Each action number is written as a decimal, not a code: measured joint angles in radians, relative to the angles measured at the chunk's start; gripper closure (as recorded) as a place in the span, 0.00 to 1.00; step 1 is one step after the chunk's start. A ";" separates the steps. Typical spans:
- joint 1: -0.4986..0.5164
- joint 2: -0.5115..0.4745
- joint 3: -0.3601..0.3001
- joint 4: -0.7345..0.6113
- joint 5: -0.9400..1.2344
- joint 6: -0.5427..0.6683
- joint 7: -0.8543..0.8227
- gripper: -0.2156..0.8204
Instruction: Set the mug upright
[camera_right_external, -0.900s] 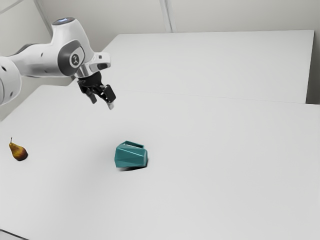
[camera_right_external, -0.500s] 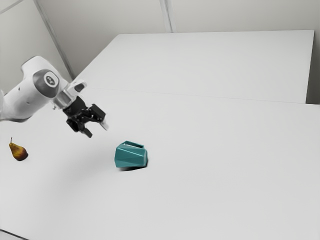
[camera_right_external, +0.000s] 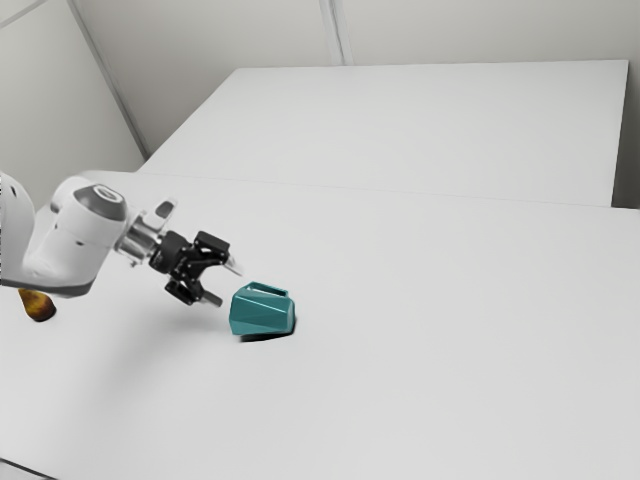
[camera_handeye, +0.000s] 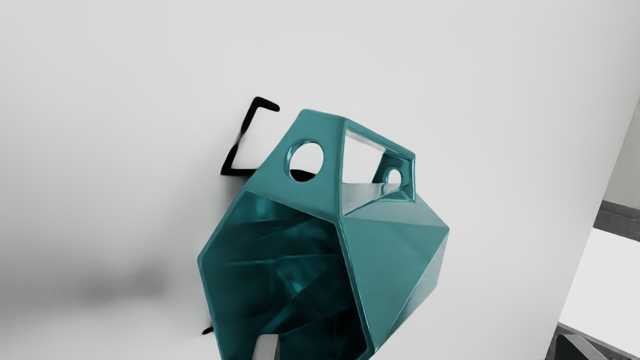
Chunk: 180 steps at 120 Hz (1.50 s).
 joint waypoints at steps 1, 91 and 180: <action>-0.001 0.002 0.000 -0.001 -0.004 0.000 0.003 0.21; -0.019 0.051 -0.001 -0.035 -0.128 -0.005 0.166 0.75; -0.059 -0.034 0.000 -0.015 -0.079 0.014 0.190 0.95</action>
